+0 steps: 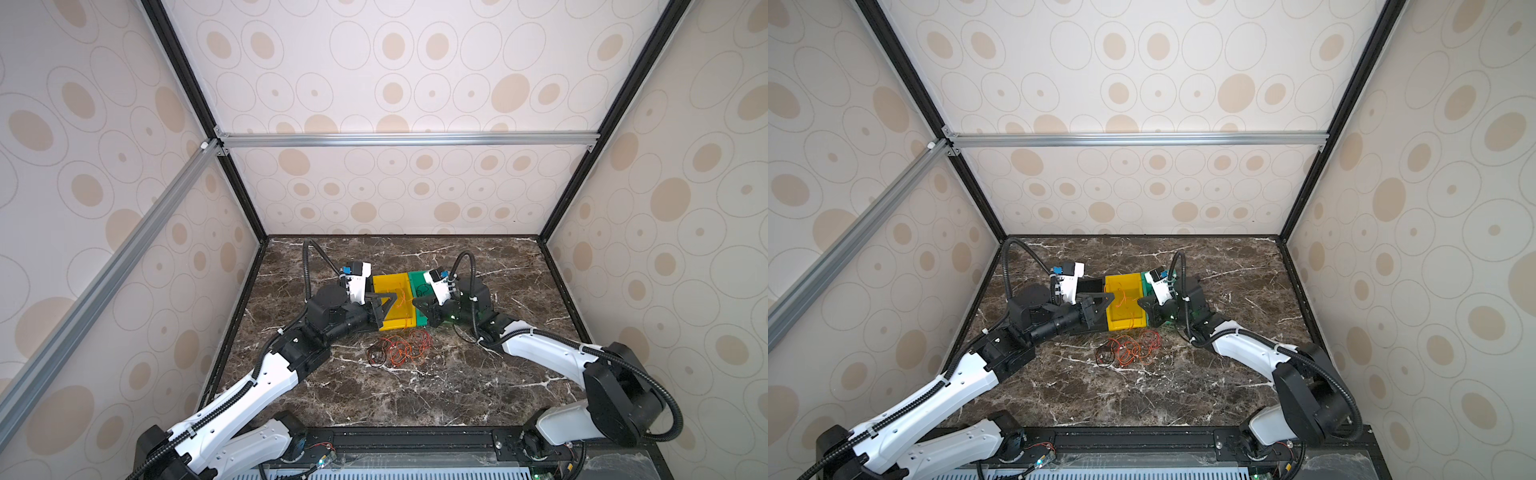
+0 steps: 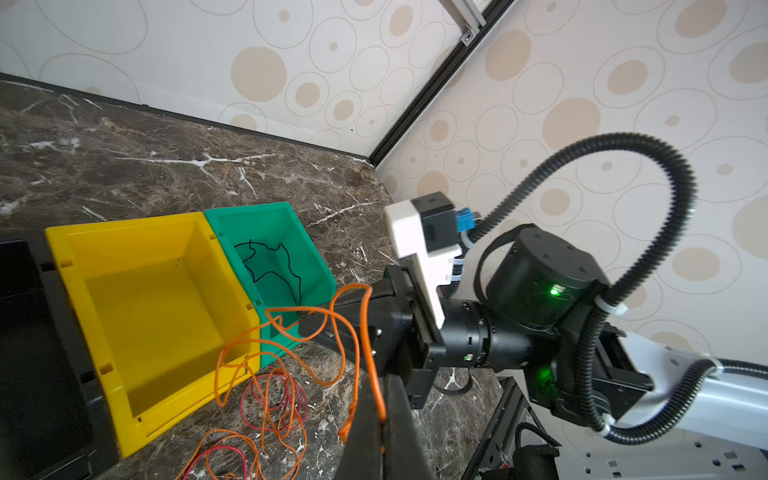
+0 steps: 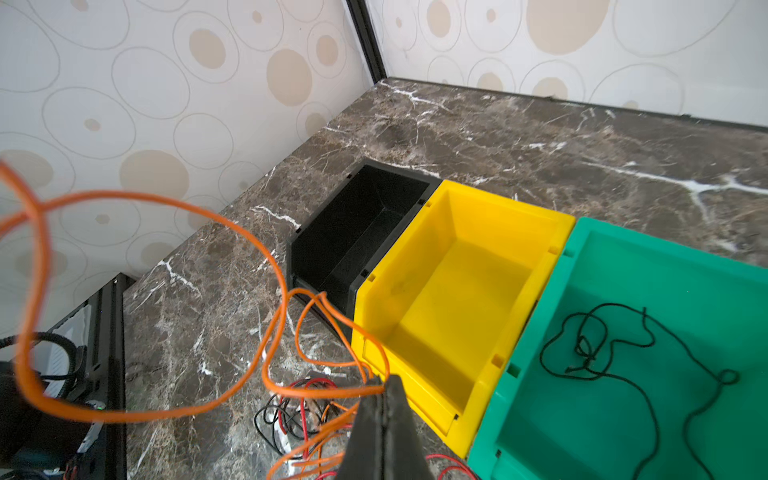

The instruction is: Untangle the cables

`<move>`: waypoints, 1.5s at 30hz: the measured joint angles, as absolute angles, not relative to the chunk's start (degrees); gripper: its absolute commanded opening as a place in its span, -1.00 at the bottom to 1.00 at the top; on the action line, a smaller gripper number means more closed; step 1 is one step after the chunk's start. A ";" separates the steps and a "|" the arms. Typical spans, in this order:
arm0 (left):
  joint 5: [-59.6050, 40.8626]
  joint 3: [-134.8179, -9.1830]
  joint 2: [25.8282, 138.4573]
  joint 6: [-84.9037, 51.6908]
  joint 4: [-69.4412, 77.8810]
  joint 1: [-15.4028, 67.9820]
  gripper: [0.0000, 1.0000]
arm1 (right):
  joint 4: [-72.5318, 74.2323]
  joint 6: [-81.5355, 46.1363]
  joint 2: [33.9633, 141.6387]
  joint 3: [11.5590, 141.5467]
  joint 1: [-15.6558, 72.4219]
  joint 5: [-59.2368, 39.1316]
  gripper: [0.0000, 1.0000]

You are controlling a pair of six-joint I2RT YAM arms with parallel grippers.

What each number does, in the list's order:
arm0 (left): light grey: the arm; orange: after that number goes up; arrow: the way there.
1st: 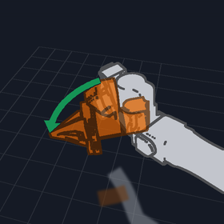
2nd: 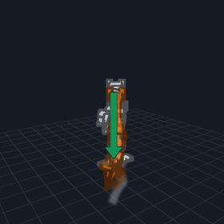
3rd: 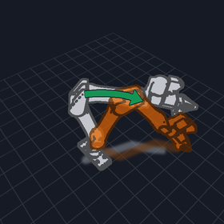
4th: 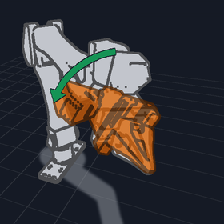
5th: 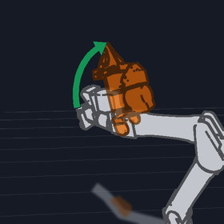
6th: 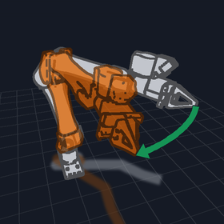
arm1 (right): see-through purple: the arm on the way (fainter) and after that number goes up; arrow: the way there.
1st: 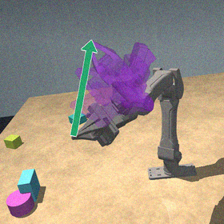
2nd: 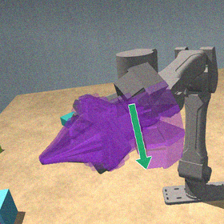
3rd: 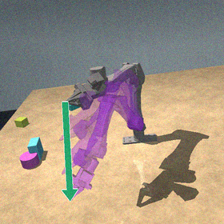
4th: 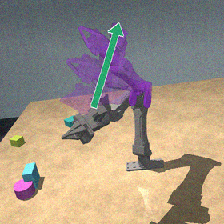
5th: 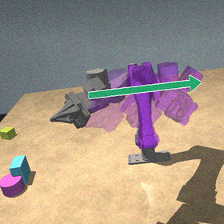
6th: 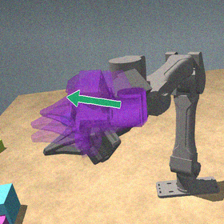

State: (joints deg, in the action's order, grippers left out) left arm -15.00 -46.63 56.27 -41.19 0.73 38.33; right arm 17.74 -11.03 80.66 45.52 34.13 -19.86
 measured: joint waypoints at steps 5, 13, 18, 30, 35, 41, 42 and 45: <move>-12.19 -45.28 55.35 -41.19 -1.72 38.33 -1.00 | 13.41 -11.05 77.08 45.63 34.11 -18.83 -1.00; -11.64 -41.56 55.44 -41.25 -3.68 38.33 -1.00 | 3.68 -12.19 70.63 46.72 34.11 -19.70 -1.00; -12.80 -41.04 56.53 -41.08 -3.68 38.33 -1.00 | -2.28 -12.62 65.49 48.05 34.11 -18.98 -1.00; -11.97 -39.51 58.46 -40.66 -3.51 38.33 -1.00 | -19.22 -12.56 59.20 56.84 33.58 -7.22 -1.00; -13.26 -39.13 61.41 -40.64 -1.61 38.76 -1.00 | -25.47 -12.99 58.08 57.23 33.23 -4.75 -1.00; -16.01 -39.00 66.98 -40.12 1.93 41.25 -0.80 | -29.39 -13.65 54.92 57.36 32.75 -4.29 -1.00; -16.43 -39.03 67.77 -40.01 2.50 41.56 -0.77 | -29.67 -13.67 54.61 57.56 32.71 -4.36 -1.00; -17.34 -39.38 70.24 -39.81 4.05 42.28 -0.71 | -30.81 -13.89 54.17 59.18 32.60 -4.93 -1.00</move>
